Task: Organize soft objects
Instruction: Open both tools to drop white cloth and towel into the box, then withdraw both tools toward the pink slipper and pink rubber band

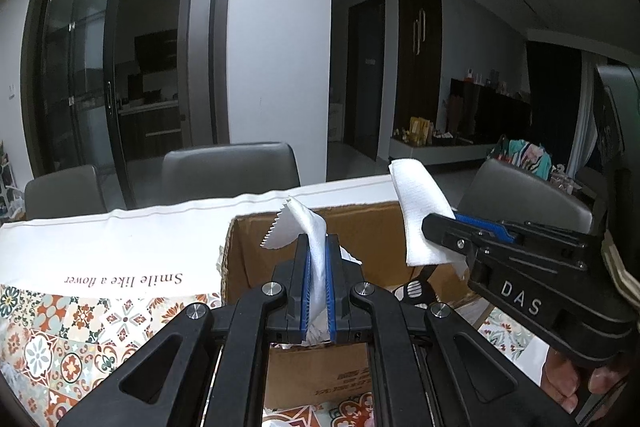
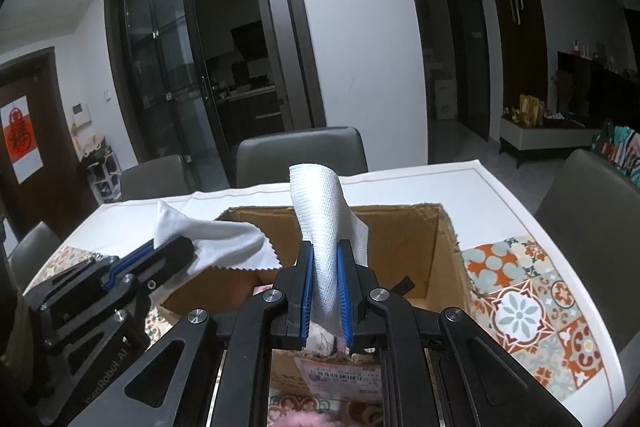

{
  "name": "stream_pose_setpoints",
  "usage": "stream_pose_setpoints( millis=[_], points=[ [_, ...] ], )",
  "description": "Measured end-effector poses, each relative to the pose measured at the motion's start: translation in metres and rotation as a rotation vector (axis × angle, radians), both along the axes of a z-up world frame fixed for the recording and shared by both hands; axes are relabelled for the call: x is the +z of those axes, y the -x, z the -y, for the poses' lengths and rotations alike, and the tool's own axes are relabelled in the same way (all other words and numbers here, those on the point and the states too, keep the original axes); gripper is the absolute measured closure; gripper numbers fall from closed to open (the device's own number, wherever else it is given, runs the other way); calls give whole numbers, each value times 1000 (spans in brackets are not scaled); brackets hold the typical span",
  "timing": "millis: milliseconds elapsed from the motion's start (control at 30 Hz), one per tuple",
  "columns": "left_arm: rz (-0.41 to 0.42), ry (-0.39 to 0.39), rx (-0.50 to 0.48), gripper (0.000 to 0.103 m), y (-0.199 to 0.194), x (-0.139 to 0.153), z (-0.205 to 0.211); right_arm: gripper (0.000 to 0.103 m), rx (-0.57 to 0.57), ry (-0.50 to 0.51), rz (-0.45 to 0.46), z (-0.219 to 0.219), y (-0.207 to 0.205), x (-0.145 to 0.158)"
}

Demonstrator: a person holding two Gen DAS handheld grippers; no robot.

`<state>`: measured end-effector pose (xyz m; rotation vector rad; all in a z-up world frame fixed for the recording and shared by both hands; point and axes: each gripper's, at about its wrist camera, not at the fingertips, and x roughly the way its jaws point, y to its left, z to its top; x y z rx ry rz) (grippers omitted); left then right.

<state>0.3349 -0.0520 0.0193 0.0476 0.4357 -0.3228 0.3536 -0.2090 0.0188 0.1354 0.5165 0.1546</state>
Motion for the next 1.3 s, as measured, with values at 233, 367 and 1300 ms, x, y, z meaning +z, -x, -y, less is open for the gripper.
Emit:
stream_pose_setpoints(
  millis=[233,367,1300],
  points=[
    [-29,-14,-14,84,-7,-8,3,80,21,-9,-42,1,-18,-9],
    [-29,-18,-5,79,-6,-9,3,64,17,-5,-43,2,-22,-13],
    [53,-57,11,68,67,13,10,64,-53,17,17,16,55,9]
  ],
)
